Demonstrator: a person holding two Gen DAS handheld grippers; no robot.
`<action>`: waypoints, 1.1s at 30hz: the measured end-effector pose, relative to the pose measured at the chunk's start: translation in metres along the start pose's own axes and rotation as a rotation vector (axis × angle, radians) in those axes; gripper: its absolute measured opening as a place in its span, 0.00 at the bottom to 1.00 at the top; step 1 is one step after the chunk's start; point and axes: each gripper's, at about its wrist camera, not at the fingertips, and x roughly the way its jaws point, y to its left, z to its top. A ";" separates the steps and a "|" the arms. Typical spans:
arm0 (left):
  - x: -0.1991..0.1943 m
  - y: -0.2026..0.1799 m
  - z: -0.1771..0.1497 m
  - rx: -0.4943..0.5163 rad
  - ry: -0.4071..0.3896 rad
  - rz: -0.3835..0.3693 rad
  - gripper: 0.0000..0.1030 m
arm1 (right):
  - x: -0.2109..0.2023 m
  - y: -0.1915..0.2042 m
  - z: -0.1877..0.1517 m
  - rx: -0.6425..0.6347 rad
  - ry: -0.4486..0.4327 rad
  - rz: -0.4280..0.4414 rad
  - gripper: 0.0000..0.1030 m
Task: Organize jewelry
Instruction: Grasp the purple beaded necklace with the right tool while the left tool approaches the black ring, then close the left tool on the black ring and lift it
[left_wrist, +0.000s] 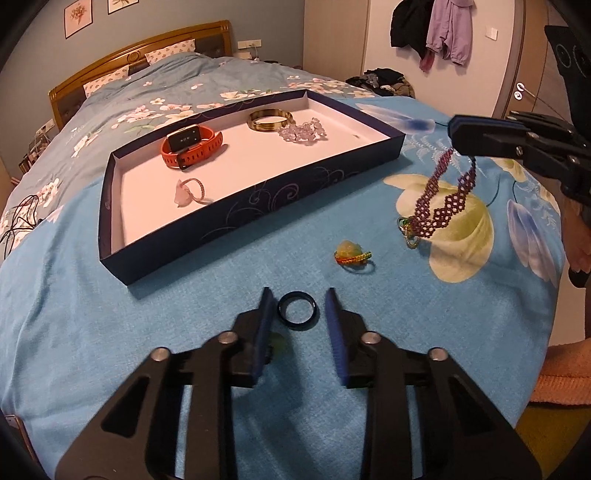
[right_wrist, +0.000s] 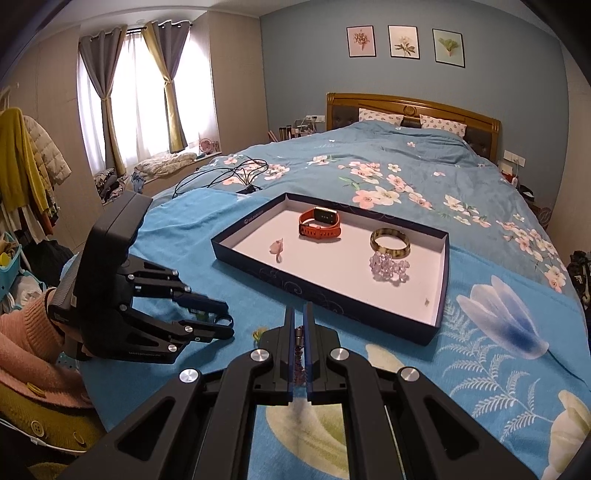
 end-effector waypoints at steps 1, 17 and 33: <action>0.000 0.000 0.000 0.001 0.000 0.002 0.22 | 0.000 0.000 0.002 -0.003 -0.004 -0.004 0.03; -0.025 0.009 0.016 -0.036 -0.099 0.006 0.22 | 0.001 -0.008 0.029 -0.028 -0.057 -0.023 0.03; -0.033 0.032 0.049 -0.069 -0.170 0.057 0.22 | 0.013 -0.029 0.052 -0.009 -0.083 -0.045 0.03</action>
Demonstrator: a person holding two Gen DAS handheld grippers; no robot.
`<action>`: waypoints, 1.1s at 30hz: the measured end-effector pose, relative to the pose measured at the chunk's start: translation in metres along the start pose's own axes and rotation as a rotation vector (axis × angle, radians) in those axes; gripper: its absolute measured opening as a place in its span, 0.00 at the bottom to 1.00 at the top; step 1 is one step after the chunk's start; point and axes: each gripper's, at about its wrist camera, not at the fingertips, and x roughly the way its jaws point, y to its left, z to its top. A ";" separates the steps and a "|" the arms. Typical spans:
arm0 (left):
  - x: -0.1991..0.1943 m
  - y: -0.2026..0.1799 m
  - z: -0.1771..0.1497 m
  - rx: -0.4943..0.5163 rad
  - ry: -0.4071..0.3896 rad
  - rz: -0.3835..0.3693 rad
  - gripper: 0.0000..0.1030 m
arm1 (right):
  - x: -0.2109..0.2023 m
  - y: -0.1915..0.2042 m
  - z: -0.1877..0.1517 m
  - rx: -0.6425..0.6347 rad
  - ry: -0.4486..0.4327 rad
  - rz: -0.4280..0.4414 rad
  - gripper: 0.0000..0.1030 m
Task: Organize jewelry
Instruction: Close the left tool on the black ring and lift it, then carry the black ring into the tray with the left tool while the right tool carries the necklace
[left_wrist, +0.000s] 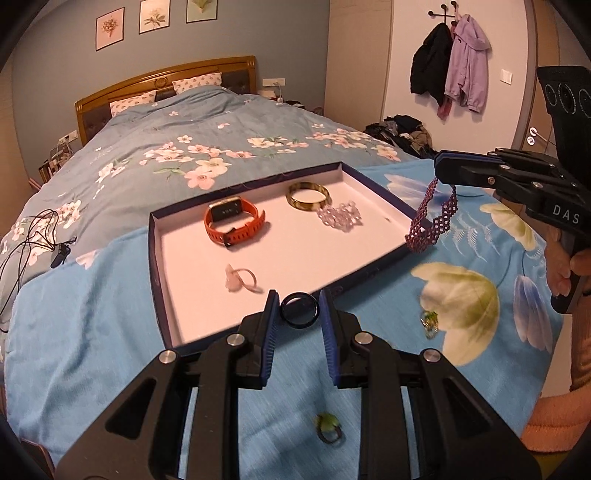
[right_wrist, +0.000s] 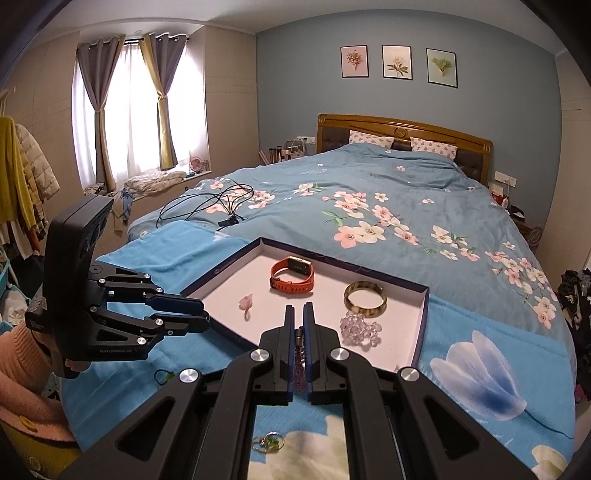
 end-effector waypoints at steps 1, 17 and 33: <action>0.002 0.001 0.002 -0.001 0.000 0.004 0.22 | 0.001 -0.001 0.001 0.003 -0.002 -0.001 0.03; 0.039 0.019 0.013 -0.021 0.050 0.041 0.22 | 0.034 -0.023 0.011 0.041 0.024 0.001 0.03; 0.075 0.040 0.015 -0.068 0.140 0.051 0.22 | 0.058 -0.030 0.009 0.059 0.058 0.009 0.03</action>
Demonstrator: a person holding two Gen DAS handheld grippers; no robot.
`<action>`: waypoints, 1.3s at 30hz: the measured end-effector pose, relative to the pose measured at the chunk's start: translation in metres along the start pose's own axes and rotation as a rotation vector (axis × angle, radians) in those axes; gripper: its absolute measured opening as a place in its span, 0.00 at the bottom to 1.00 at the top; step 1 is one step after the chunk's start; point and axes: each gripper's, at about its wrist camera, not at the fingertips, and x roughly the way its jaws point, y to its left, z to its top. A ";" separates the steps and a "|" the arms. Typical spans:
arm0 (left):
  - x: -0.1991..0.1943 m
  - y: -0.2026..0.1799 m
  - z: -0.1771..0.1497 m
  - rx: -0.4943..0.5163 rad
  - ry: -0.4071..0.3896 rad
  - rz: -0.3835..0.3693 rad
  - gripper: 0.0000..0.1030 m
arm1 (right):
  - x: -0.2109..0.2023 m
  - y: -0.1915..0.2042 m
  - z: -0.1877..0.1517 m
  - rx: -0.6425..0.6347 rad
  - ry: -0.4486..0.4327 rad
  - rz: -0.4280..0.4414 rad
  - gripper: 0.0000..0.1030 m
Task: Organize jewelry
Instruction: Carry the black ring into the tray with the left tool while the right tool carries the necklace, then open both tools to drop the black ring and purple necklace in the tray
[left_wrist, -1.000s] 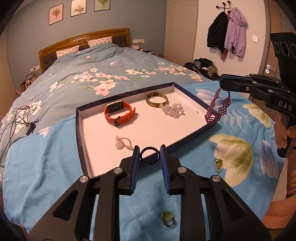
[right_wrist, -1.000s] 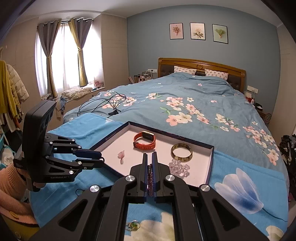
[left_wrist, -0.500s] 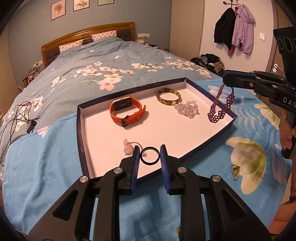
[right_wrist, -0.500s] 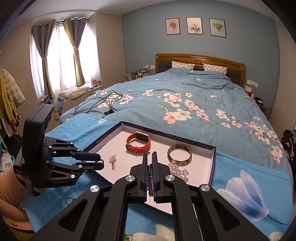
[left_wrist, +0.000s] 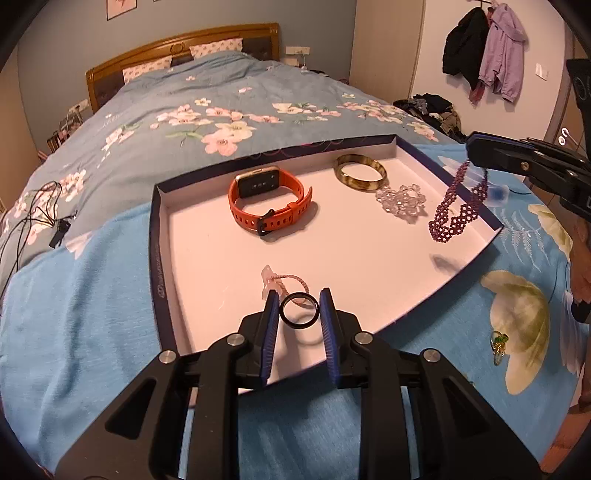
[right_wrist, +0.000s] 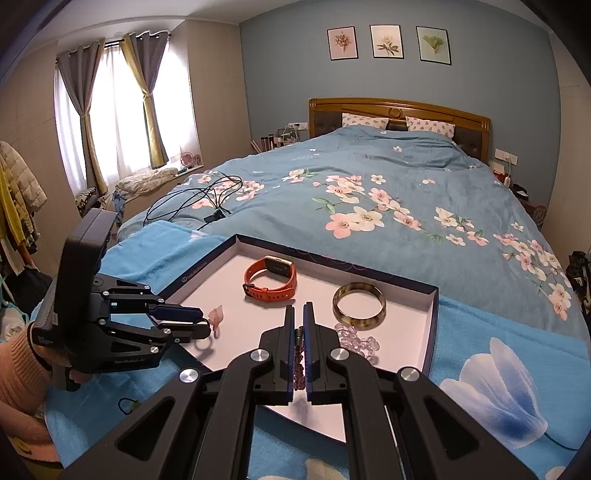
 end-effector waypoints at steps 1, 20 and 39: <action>0.004 0.001 0.001 -0.005 0.009 -0.001 0.22 | 0.001 -0.001 0.000 0.002 0.002 0.000 0.03; 0.032 -0.008 0.036 0.013 0.014 0.005 0.22 | 0.031 -0.020 0.000 0.044 0.055 0.009 0.03; 0.013 -0.011 0.034 -0.006 -0.037 -0.011 0.46 | 0.048 -0.044 -0.007 0.131 0.091 -0.057 0.13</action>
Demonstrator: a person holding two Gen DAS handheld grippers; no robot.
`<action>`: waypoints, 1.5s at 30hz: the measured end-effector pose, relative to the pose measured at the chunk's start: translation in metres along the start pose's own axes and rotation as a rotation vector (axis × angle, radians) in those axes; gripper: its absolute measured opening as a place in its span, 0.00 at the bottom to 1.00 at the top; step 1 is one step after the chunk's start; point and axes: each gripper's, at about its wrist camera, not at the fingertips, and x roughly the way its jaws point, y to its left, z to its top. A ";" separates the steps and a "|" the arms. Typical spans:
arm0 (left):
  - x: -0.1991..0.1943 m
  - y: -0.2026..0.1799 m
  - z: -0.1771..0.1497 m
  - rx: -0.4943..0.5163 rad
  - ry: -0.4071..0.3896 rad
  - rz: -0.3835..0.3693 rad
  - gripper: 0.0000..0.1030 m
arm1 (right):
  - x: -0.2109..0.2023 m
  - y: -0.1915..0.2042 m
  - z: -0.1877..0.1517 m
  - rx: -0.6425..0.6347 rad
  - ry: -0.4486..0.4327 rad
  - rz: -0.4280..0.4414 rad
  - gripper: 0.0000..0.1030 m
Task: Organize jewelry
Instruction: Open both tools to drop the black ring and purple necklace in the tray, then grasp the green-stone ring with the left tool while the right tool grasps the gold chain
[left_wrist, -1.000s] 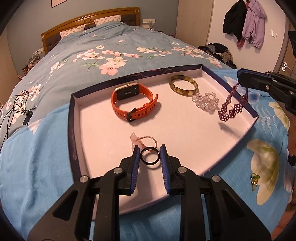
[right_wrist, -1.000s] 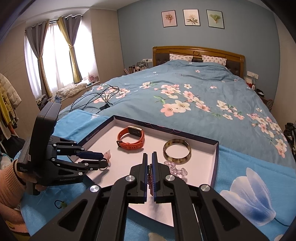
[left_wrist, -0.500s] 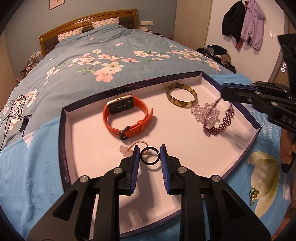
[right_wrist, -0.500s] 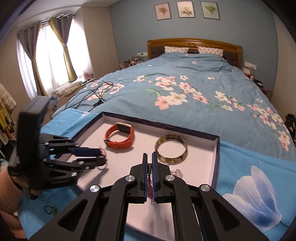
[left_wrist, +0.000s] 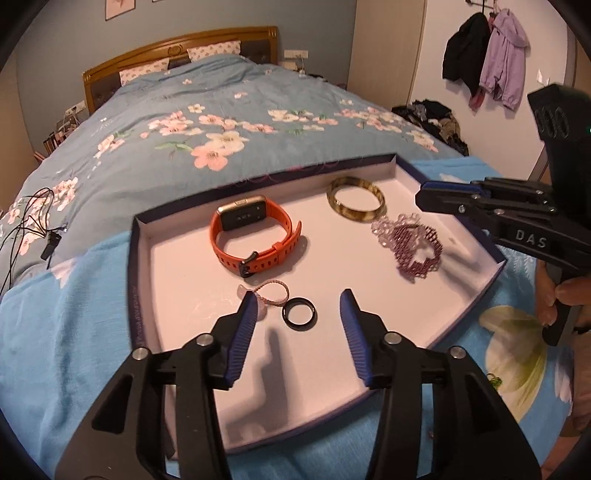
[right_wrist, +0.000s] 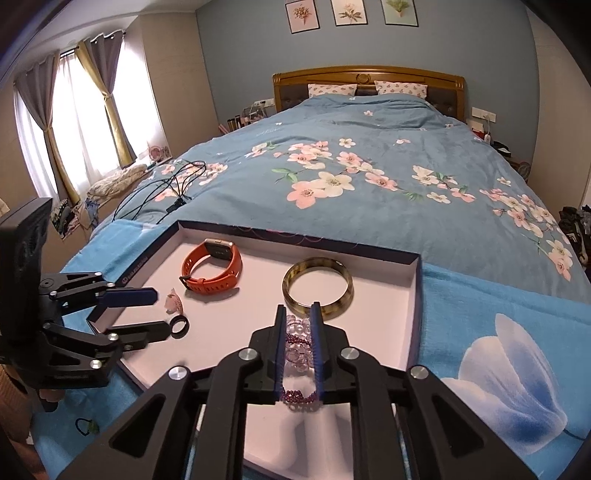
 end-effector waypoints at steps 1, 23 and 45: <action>-0.007 0.000 -0.001 -0.002 -0.013 0.001 0.48 | -0.003 0.000 0.000 0.004 -0.004 0.006 0.13; -0.107 0.001 -0.097 -0.024 -0.084 -0.023 0.57 | -0.071 0.057 -0.101 -0.116 0.097 0.092 0.30; -0.105 -0.008 -0.123 -0.045 -0.055 -0.067 0.58 | -0.074 0.053 -0.113 -0.062 0.112 0.129 0.06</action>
